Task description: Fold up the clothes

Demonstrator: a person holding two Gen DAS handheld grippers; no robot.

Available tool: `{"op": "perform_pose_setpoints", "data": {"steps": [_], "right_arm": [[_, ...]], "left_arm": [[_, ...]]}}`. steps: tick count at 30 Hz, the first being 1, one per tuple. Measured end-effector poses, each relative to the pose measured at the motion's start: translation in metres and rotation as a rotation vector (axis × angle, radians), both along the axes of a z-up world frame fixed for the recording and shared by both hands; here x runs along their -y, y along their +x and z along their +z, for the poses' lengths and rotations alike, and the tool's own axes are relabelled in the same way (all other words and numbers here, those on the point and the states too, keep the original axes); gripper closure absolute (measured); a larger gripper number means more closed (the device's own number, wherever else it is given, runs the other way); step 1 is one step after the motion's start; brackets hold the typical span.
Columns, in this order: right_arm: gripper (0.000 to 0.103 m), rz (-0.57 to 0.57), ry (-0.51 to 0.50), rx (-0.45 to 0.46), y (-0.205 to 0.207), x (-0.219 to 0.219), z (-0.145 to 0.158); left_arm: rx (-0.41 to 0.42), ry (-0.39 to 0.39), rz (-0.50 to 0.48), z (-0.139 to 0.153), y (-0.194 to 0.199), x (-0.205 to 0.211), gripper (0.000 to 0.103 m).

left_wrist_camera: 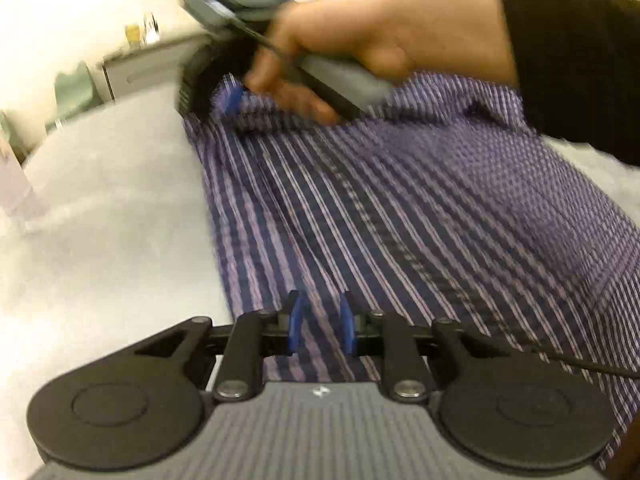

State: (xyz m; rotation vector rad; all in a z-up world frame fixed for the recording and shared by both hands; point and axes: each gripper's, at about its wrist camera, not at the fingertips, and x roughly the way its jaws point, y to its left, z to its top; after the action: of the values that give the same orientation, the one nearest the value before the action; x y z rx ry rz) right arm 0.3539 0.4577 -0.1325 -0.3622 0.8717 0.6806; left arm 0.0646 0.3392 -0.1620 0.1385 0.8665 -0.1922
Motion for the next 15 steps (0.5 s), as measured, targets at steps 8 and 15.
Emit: {"op": "perform_pose_setpoints", "data": {"steps": [8,15], "right_arm": [[0.055,-0.074,0.009,0.043,0.011,-0.016,0.004],[0.036,-0.214,0.144,0.144,-0.065,0.095,0.039]], "left_arm": [[-0.044,-0.09,-0.12,0.02,-0.041,0.014,0.081],[0.084,-0.242,0.013,0.081,-0.028,-0.1,0.076]]}}
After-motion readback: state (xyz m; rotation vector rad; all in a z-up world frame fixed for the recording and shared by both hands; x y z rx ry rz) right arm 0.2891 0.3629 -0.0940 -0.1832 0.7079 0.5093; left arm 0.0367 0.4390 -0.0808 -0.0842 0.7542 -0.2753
